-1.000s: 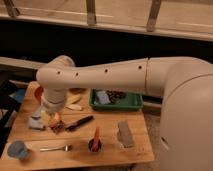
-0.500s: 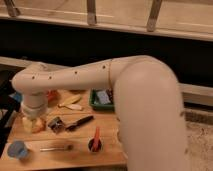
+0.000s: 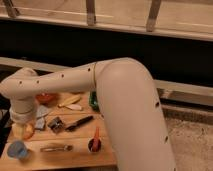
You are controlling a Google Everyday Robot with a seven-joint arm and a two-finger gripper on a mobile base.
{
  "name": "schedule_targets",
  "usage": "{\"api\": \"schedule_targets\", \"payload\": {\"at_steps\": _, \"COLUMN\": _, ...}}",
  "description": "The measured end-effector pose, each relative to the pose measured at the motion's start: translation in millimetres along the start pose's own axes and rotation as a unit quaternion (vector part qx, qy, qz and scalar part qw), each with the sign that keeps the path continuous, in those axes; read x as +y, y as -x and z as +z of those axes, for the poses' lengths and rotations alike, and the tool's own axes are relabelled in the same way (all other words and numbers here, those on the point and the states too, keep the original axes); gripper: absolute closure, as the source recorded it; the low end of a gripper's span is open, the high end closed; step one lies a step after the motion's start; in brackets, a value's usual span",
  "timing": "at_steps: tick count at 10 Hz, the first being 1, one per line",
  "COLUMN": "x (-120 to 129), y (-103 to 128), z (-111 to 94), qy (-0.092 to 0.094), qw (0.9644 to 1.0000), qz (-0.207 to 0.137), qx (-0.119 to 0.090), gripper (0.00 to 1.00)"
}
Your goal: Place apple in plastic cup
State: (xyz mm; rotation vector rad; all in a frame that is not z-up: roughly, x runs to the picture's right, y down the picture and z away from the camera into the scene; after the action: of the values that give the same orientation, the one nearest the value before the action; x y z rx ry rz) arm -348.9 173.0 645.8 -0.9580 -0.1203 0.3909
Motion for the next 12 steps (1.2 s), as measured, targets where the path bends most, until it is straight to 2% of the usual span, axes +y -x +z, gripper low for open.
{"api": "schedule_targets", "payload": {"at_steps": 3, "x": 2, "y": 3, "z": 5, "qy": 0.005, "qw": 1.0000, "qz": -0.006, "qx": 0.001, "gripper": 1.00}}
{"api": "schedule_targets", "payload": {"at_steps": 7, "x": 17, "y": 30, "z": 21, "qy": 0.018, "qw": 0.9992, "qz": -0.036, "qx": 0.007, "gripper": 1.00}}
{"api": "schedule_targets", "payload": {"at_steps": 10, "x": 24, "y": 41, "z": 39, "qy": 0.036, "qw": 0.9979, "qz": -0.051, "qx": 0.012, "gripper": 0.99}}
{"api": "schedule_targets", "payload": {"at_steps": 12, "x": 26, "y": 44, "z": 50, "qy": 0.050, "qw": 0.9971, "qz": -0.055, "qx": 0.017, "gripper": 0.83}}
